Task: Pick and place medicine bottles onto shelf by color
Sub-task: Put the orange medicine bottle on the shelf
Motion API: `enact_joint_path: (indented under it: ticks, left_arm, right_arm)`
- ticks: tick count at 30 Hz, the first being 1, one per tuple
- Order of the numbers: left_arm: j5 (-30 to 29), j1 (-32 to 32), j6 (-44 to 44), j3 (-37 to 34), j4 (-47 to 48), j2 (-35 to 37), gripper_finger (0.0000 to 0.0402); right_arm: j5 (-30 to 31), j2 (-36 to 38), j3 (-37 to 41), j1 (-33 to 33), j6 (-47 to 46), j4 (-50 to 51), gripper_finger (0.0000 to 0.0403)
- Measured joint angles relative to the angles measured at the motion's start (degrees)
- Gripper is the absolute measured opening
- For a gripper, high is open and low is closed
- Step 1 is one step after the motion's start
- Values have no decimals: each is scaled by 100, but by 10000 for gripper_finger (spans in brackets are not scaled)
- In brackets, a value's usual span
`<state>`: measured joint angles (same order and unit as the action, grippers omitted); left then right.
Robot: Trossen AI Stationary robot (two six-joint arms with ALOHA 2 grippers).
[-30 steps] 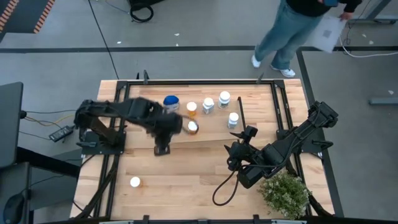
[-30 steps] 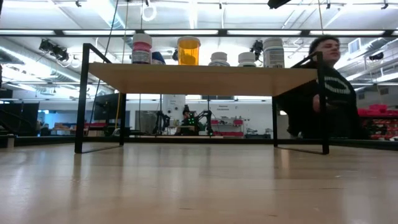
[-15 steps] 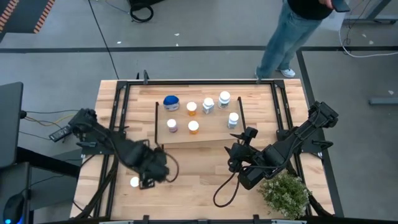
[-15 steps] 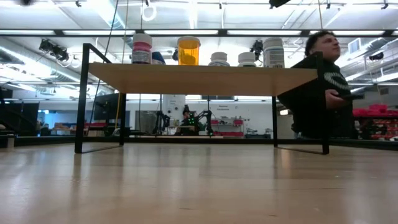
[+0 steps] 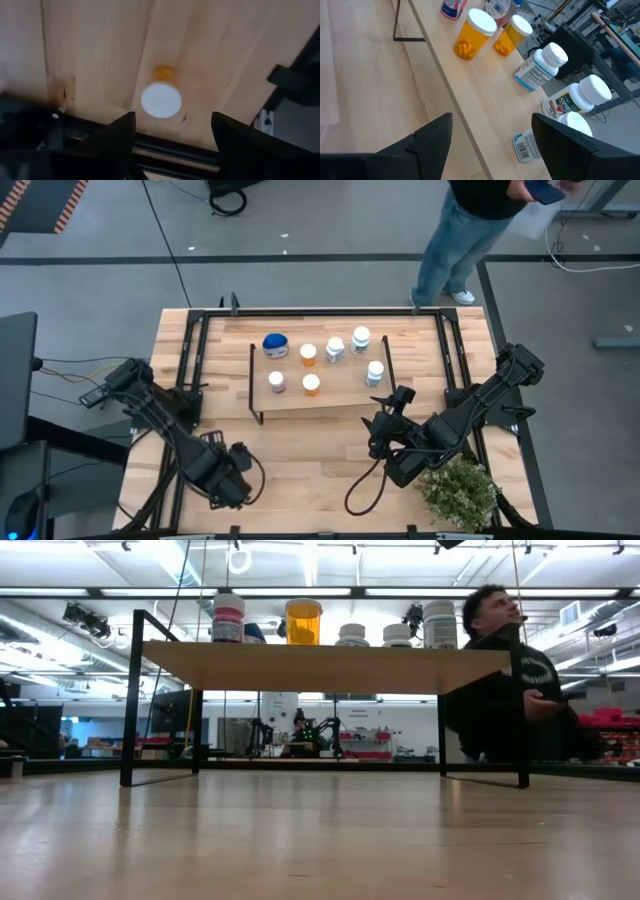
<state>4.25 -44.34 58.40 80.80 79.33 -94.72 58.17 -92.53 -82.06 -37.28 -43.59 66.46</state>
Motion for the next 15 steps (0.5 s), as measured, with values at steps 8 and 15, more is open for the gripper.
enact_joint_path:
  ticks: [8,15]
  left_arm:
    - [6,-467,644,-763,-856,155,262]
    - [-66,-655,1110,-1513,-1128,601,266]
  right_arm:
    - [0,0,0,-4,-22,-42,280]
    - [2,0,0,-4,-106,-64,280]
